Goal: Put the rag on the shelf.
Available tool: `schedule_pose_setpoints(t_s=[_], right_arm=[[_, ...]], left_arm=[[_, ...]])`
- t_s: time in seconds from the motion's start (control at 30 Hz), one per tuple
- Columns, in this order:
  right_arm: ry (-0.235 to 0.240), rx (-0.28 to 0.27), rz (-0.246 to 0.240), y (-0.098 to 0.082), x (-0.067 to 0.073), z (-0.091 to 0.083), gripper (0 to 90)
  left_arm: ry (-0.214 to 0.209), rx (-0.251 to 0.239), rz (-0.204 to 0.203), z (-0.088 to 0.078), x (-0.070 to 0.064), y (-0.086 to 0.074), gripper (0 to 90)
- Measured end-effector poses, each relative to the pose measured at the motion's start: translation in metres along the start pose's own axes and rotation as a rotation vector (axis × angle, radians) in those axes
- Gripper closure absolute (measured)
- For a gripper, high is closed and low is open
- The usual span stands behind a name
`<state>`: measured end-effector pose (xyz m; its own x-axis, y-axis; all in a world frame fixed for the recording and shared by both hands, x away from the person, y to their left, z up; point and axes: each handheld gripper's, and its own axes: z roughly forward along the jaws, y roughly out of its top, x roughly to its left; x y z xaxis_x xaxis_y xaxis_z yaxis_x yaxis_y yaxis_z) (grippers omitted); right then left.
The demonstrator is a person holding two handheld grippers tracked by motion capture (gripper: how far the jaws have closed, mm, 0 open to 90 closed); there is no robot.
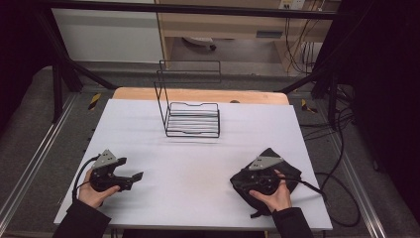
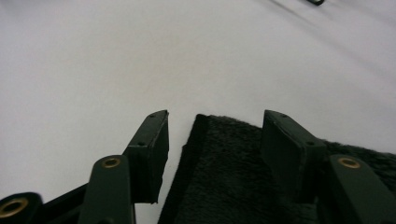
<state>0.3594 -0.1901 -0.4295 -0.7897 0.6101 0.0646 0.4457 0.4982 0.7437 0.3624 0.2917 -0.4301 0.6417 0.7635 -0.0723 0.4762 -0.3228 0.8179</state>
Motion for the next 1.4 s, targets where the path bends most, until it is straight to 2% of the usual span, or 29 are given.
schedule_pose_setpoints(t_s=[0.13,0.17,0.2,0.23,0.27,0.3,0.47,0.57,0.77,0.97,1.4], right_arm=[[0.007,0.030,-0.035,-0.001,0.006,0.009,51.8],[-0.005,0.052,-0.056,-0.002,0.009,0.013,57.8],[-0.005,0.052,-0.056,-0.002,0.009,0.013,57.8],[-0.030,0.067,-0.094,-0.002,0.010,0.016,62.5],[-0.030,0.067,-0.094,-0.002,0.010,0.016,62.5],[-0.044,0.079,-0.122,-0.002,0.011,0.017,64.8],[-0.059,0.098,-0.151,-0.001,0.013,0.020,71.0],[-0.064,0.097,-0.149,0.000,0.012,0.020,76.9],[-0.067,0.097,-0.132,0.001,0.011,0.019,81.6],[-0.075,0.059,-0.114,0.004,0.010,0.015,83.1],[-0.095,-0.013,-0.141,0.018,0.011,0.011,84.0]], left_arm=[[-0.001,0.005,0.002,0.001,-0.001,0.000,10.9],[-0.001,0.006,0.001,0.001,-0.001,0.000,11.0],[-0.001,0.006,0.002,0.001,-0.001,0.000,11.0],[-0.001,0.006,0.003,0.001,-0.001,0.000,11.1],[-0.001,0.006,0.003,0.001,-0.001,0.000,11.1],[-0.001,0.006,0.002,0.001,-0.001,0.000,11.2],[-0.001,0.010,0.003,0.002,-0.001,0.000,11.4],[-0.001,0.013,0.007,0.002,-0.001,0.000,11.4],[0.001,0.010,0.003,0.002,-0.001,0.000,11.6],[0.001,0.014,0.006,0.002,-0.001,0.000,11.8],[0.006,0.015,0.003,0.003,0.000,0.000,12.0]])
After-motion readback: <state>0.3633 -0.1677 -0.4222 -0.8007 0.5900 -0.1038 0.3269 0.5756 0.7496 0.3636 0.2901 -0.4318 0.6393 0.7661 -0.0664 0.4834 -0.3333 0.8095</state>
